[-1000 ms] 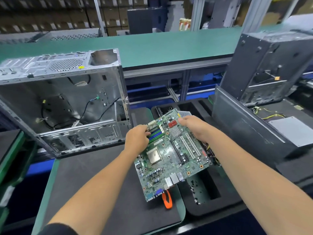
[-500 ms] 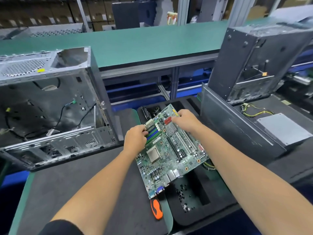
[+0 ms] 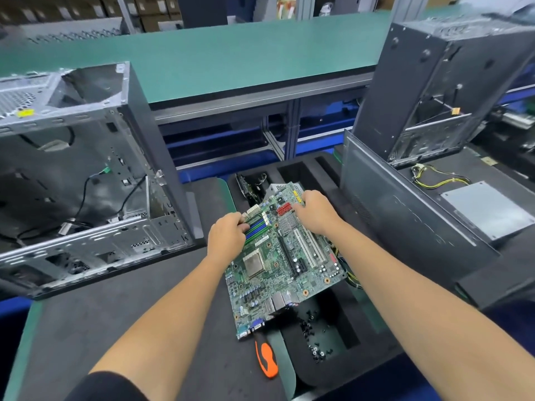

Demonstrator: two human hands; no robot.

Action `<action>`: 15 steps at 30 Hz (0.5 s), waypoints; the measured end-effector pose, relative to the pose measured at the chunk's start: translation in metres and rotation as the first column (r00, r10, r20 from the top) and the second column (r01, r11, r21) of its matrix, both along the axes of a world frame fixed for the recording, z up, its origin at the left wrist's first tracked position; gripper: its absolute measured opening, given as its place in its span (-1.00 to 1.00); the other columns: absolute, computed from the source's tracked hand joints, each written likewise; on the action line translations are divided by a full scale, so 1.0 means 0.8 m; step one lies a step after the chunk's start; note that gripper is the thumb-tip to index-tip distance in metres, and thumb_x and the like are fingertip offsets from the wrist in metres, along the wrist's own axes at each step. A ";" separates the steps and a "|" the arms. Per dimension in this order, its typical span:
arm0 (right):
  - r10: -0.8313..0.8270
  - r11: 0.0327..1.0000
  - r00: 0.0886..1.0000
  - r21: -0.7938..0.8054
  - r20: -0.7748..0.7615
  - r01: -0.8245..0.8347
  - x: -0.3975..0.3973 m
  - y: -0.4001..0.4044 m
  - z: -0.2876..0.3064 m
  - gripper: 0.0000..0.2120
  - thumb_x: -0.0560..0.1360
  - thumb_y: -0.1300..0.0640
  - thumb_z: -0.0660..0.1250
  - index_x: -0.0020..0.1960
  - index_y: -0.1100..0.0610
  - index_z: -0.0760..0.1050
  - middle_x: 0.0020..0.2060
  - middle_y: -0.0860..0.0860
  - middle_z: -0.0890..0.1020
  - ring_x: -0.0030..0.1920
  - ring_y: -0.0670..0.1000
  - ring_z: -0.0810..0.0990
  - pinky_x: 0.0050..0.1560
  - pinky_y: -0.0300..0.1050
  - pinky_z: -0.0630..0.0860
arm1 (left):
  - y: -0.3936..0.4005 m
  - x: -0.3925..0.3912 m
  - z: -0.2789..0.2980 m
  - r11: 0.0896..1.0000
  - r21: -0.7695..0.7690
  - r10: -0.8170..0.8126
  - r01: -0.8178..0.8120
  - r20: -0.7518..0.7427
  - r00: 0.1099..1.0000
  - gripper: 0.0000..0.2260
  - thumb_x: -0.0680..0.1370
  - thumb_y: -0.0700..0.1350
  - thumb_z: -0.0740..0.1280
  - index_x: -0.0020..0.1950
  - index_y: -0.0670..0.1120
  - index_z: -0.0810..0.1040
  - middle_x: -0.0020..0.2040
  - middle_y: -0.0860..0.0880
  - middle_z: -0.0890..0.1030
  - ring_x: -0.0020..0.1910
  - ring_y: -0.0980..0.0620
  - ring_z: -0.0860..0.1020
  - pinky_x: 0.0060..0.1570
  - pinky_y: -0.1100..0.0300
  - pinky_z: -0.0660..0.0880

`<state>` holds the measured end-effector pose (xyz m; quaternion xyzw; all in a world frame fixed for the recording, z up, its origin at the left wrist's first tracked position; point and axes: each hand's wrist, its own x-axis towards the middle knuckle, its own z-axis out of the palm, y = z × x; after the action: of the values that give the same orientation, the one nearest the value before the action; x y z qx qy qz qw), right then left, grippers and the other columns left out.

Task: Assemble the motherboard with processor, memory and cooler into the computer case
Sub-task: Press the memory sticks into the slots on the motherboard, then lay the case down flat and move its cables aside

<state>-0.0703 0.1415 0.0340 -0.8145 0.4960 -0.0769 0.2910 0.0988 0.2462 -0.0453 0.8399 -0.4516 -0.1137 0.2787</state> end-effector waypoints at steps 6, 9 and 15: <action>-0.018 0.999 1.000 -0.031 -0.007 0.018 0.001 -0.002 -0.006 -0.62 0.63 0.17 0.15 -0.32 0.08 0.11 -0.36 -0.02 0.23 -0.42 -0.05 0.22 -0.44 -0.14 0.13 | 0.003 0.002 0.000 0.998 -0.002 -0.063 0.063 -0.049 0.997 -0.80 0.60 -0.12 0.25 -0.20 -0.16 0.44 -0.24 -0.03 0.47 -0.28 -0.03 0.44 -0.37 0.15 0.25; -0.035 0.999 0.999 -0.007 0.007 0.035 0.001 0.000 -0.010 -0.67 0.63 0.14 0.14 -0.28 0.09 0.15 -0.34 -0.04 0.26 -0.40 -0.07 0.24 -0.44 -0.14 0.15 | 0.009 0.003 -0.001 0.997 -0.018 -0.076 0.075 -0.070 0.995 -0.87 0.60 -0.11 0.24 -0.12 -0.11 0.47 -0.16 0.01 0.47 -0.20 0.00 0.44 -0.23 0.15 0.31; -0.089 0.994 0.996 -0.054 0.028 0.091 0.001 0.010 -0.005 -0.79 0.62 0.08 0.20 0.10 0.23 0.38 -0.02 0.12 0.49 -0.08 0.13 0.51 -0.21 -0.04 0.44 | 0.026 0.005 -0.004 0.999 0.014 -0.042 0.043 -0.071 0.997 -0.83 0.59 -0.20 0.23 0.18 -0.10 0.45 0.11 -0.01 0.50 -0.04 0.05 0.43 -0.04 0.15 0.38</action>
<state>-0.0693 0.1498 0.0302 -0.7980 0.5262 -0.1139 0.2707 0.1025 0.2671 -0.0488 0.8276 -0.4585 -0.1525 0.2856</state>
